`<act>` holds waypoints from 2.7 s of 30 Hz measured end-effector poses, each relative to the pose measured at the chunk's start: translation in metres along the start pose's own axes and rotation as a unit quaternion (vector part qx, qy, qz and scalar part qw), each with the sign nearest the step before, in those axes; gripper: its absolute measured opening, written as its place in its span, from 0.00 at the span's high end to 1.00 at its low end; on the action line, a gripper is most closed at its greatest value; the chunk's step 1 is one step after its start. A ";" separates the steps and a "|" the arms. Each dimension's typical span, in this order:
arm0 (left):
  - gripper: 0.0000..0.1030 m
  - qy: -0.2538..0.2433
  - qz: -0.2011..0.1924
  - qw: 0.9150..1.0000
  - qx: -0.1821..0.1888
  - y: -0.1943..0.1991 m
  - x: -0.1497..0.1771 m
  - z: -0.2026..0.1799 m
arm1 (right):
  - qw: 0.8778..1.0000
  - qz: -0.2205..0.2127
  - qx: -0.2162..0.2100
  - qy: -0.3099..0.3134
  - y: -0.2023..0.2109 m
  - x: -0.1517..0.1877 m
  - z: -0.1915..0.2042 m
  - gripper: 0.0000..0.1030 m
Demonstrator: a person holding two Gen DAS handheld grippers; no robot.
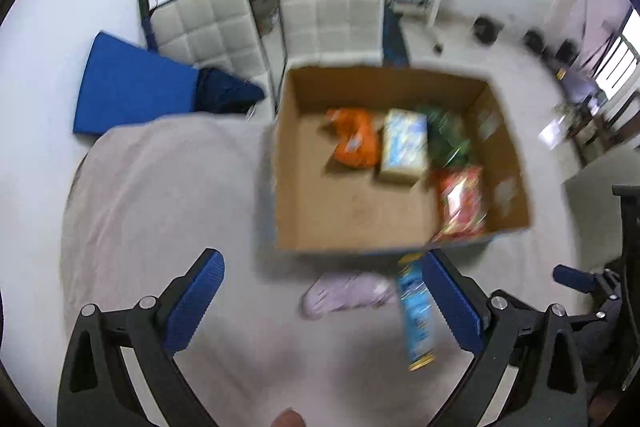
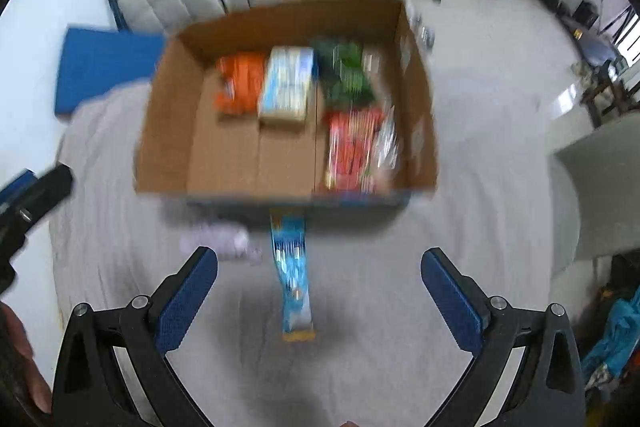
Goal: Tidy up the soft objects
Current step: 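Grasp the lilac cloth with the left gripper while the right grasps the blue Nestle sachet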
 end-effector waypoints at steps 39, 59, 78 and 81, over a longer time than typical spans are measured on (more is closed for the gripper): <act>0.60 -0.260 0.213 0.941 -0.038 -0.183 0.131 -0.068 | 0.982 0.183 0.005 -0.050 -0.132 0.157 -0.047 0.75; 0.55 0.067 0.287 0.952 0.081 -0.136 0.167 -0.034 | 0.980 0.178 -0.030 -0.087 -0.139 0.120 -0.081 0.39; 0.63 -0.031 0.291 0.956 0.016 -0.182 0.185 -0.068 | 0.982 0.178 0.025 -0.057 -0.146 0.118 -0.075 0.71; 0.64 -0.026 0.285 0.958 0.012 -0.187 0.191 -0.070 | 0.982 0.178 0.026 -0.058 -0.149 0.120 -0.067 0.71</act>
Point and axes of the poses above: each gripper's, at about its wrist camera, not at the fingertips, and y roughly against the way its jaws point, z to its left, x to its underside, the point moved 10 cm from there along -y, roughly the way its jaws point, and after that the axes turned 8 degrees about y, right-handed, at the moved point
